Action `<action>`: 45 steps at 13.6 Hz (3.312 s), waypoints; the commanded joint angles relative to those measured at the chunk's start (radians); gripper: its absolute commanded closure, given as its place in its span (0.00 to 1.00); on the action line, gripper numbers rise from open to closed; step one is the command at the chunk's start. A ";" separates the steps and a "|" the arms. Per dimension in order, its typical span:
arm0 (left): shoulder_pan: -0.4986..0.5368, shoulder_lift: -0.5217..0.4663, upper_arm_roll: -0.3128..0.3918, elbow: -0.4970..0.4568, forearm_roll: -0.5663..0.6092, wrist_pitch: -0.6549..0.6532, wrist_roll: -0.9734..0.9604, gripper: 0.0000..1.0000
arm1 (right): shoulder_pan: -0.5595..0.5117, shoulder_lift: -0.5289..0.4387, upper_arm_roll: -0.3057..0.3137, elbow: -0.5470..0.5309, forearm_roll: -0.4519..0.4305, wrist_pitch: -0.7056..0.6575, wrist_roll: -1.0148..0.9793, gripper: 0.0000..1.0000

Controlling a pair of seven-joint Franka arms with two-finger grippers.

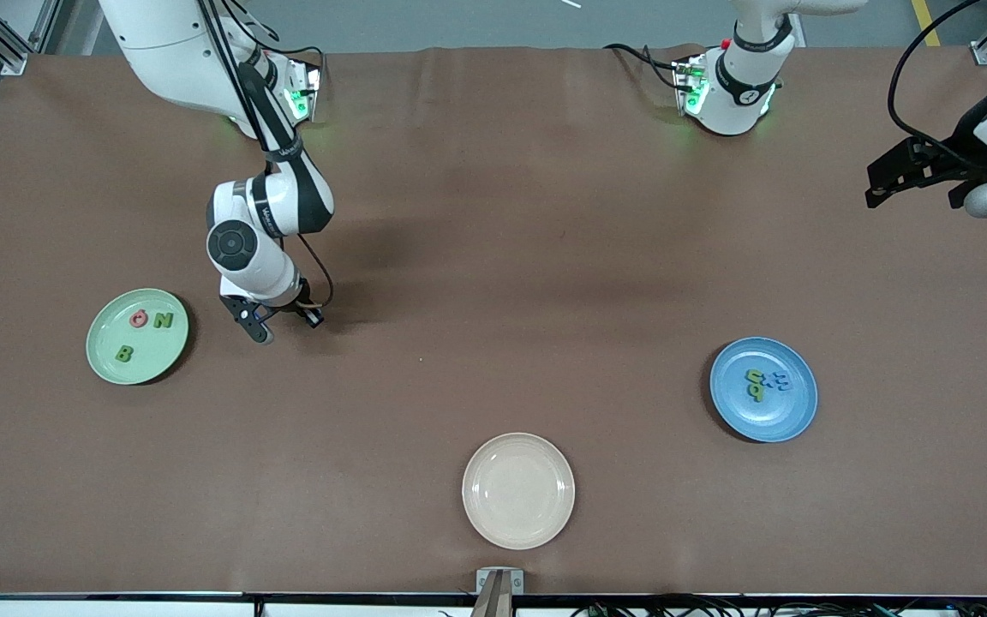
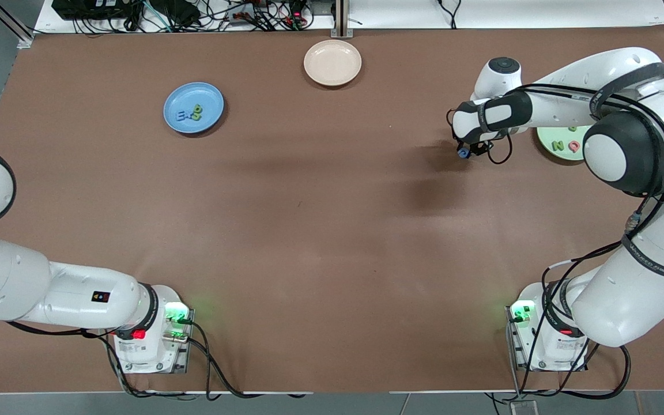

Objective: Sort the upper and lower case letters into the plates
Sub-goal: 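Grasp the blue c with the right gripper while the left gripper withdraws, then place the blue c on the green plate with the right gripper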

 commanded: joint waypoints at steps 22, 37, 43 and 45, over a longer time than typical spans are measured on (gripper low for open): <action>0.002 -0.050 -0.025 -0.037 -0.016 -0.027 0.005 0.00 | -0.478 0.066 -0.162 0.307 0.051 -0.244 -1.264 0.82; 0.119 -0.065 -0.145 -0.057 -0.014 0.001 0.013 0.00 | -0.480 0.164 -0.137 0.343 0.194 -0.236 -1.340 0.00; 0.158 -0.068 -0.196 -0.083 -0.016 0.024 0.013 0.00 | -0.416 -0.107 -0.150 0.344 0.090 -0.521 -1.231 0.00; 0.160 -0.071 -0.196 -0.082 -0.019 0.025 0.013 0.00 | -0.337 -0.187 -0.150 0.350 -0.010 -0.595 -1.055 0.00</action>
